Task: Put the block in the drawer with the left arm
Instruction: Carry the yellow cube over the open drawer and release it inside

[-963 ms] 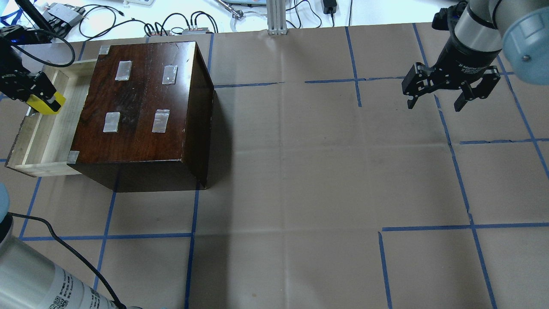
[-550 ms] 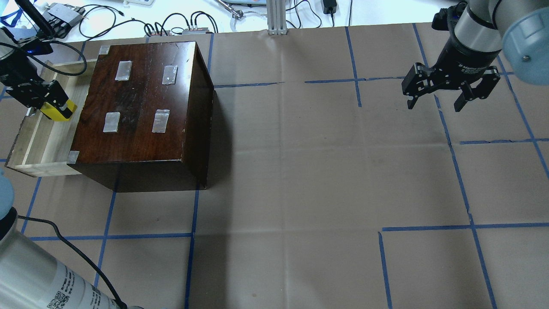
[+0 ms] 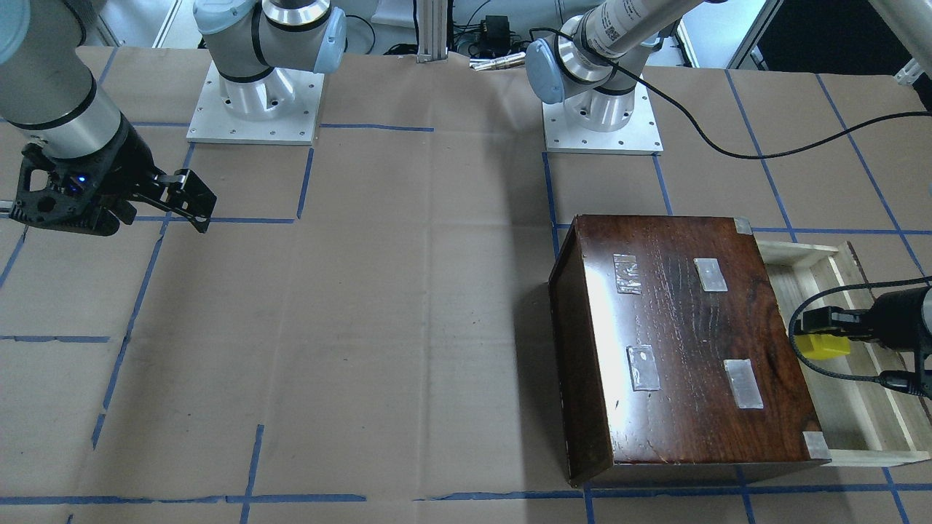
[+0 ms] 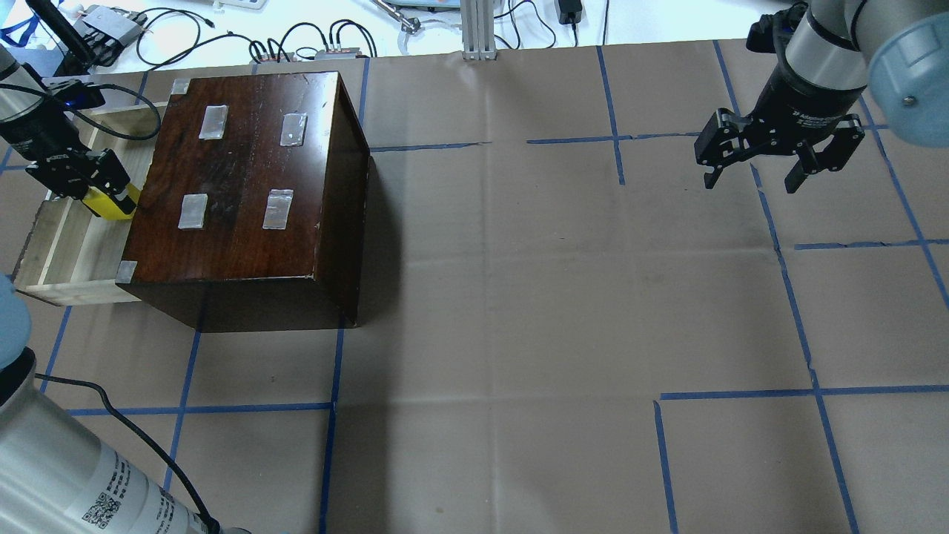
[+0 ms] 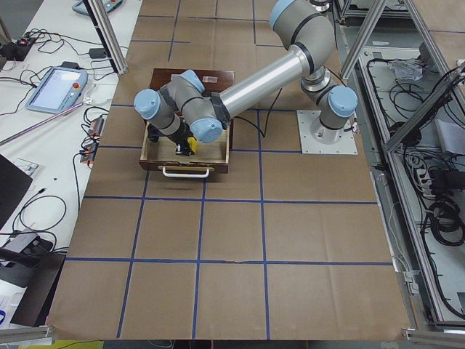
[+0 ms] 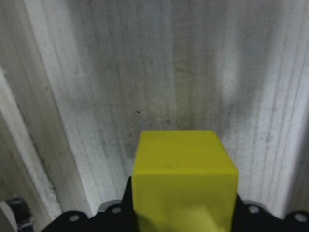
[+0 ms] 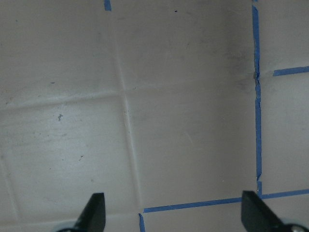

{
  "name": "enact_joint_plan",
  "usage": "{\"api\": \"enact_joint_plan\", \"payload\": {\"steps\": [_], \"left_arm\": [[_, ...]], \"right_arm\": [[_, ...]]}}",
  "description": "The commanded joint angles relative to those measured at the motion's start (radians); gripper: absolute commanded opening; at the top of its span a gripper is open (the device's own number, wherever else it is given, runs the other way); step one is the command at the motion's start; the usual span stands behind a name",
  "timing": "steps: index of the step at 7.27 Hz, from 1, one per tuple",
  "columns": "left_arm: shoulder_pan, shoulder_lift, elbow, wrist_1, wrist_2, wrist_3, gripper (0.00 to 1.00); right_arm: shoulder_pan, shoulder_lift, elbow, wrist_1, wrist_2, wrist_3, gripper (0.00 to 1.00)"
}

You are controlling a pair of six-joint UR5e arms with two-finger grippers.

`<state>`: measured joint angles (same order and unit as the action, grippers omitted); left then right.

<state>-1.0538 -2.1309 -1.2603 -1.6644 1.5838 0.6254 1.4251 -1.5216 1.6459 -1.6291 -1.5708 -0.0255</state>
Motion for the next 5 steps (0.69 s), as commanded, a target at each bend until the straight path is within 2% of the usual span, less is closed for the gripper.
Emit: {"api": "enact_joint_plan", "payload": {"steps": [1,2,3,5], "left_arm": [[-0.002,-0.004,0.001,0.0,-0.001,-0.001,0.33],[-0.002,-0.004,0.001,0.0,-0.004,-0.018,0.75],[-0.002,-0.003,0.001,-0.002,-0.001,-0.062,0.9],[-0.002,0.006,0.01,-0.006,0.005,-0.065,0.93]], "right_arm": [[0.0,0.0,-0.001,0.0,0.0,-0.001,1.0],[0.0,0.0,0.0,0.0,0.0,-0.001,1.0],[0.0,0.0,0.0,0.0,0.0,-0.001,1.0],[0.0,0.0,-0.001,0.0,0.0,0.001,1.0]]}}
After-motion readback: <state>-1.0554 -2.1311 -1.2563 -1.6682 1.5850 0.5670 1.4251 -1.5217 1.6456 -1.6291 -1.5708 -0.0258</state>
